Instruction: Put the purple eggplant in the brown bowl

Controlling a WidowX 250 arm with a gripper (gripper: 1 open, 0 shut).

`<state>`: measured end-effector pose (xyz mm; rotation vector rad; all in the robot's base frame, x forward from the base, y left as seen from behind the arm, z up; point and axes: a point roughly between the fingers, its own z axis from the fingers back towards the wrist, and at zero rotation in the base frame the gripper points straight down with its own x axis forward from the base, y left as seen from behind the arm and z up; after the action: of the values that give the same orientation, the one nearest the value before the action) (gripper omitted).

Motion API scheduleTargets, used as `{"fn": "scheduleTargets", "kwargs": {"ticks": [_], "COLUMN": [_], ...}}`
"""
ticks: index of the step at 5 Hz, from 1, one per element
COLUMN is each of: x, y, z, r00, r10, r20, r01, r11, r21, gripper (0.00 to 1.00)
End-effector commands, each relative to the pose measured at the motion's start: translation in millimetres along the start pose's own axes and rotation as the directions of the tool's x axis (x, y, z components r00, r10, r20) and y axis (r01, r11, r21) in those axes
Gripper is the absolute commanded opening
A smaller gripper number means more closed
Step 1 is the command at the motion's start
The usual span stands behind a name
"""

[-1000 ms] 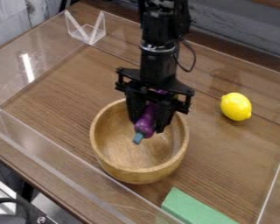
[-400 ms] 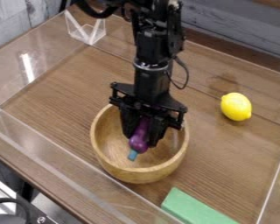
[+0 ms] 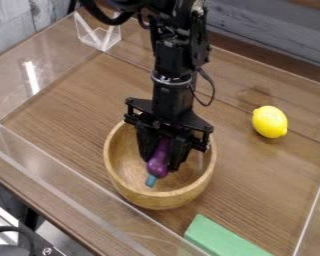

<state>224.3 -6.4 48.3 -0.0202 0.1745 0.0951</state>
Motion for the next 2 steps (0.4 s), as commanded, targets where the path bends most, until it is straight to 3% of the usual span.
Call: {"fn": "scheduleTargets", "kwargs": {"ticks": [1,2], "x": [3.5,2.8], "y": [-2.5,-3.3], "z": [12.9,12.7], "r00": [0.998,0.998], "r10": [-0.007,-0.004], "r20": [0.058,0.058], "r01": [0.007,0.004], "r11": [1.000,1.000], "r21": [-0.003,-0.005], "gripper": [0.00,0.00]}}
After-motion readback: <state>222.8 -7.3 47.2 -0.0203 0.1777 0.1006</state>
